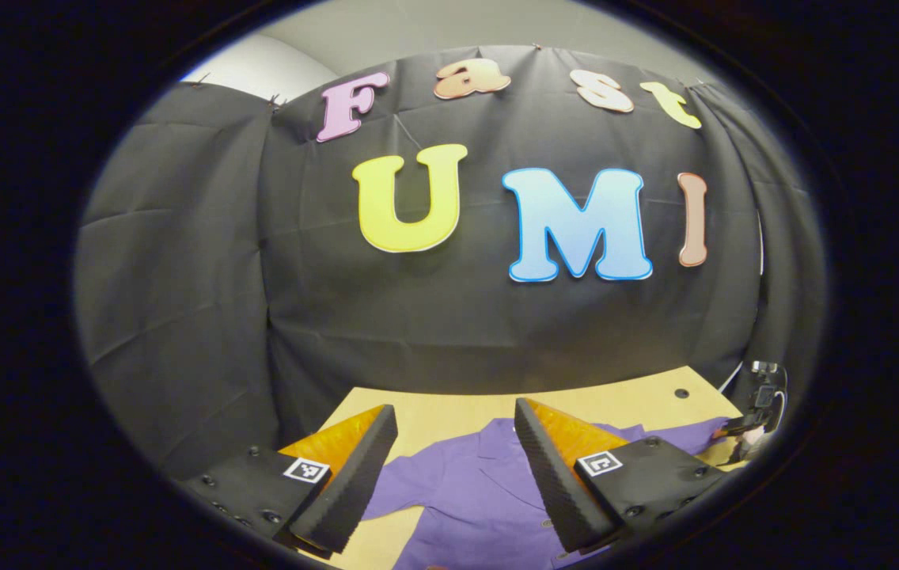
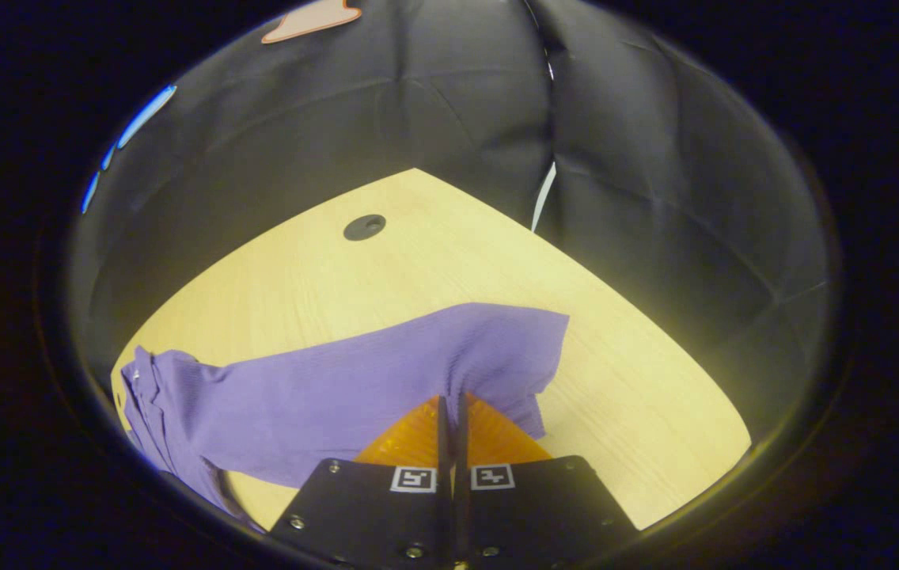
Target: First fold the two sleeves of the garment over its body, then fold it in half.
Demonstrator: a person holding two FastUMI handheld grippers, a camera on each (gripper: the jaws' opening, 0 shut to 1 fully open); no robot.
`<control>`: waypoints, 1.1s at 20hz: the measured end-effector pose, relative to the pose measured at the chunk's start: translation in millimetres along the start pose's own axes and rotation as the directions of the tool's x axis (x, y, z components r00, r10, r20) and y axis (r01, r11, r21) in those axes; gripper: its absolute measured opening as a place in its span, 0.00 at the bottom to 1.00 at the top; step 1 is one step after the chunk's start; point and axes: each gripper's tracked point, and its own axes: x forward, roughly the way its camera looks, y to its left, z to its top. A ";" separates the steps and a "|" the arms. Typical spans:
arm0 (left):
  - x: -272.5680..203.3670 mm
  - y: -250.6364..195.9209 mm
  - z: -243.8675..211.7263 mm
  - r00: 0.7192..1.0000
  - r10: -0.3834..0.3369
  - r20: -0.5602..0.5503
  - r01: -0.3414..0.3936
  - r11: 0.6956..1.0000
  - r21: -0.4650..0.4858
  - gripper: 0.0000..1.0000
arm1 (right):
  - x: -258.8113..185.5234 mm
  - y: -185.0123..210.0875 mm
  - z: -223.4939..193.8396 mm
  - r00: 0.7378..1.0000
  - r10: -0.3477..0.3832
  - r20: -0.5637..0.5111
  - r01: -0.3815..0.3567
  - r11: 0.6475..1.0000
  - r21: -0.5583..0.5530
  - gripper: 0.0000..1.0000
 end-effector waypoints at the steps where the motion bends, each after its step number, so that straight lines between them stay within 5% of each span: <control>1: -1.3 0.8 -0.7 1.000 -0.002 0.002 0.002 1.000 -0.001 1.00 | -3.1 5.3 7.1 1.000 0.024 0.014 -0.024 1.000 0.020 0.02; 6: -6.4 12.6 -1.2 1.000 -0.004 0.009 0.004 1.000 -0.019 0.99 | -28.0 50.4 37.8 0.985 0.155 0.074 -0.162 0.982 0.102 0.01; 11: -18.7 41.3 -4.4 1.000 0.013 0.017 -0.012 1.000 -0.027 0.97 | -46.8 94.7 30.6 0.954 0.287 0.084 -0.292 0.955 0.050 0.02; 22: -61.5 149.4 -22.3 0.993 0.119 0.019 -0.118 0.991 -0.057 0.95 | -95.9 208.9 -23.7 0.844 0.535 -0.024 -0.535 0.840 -0.083 0.02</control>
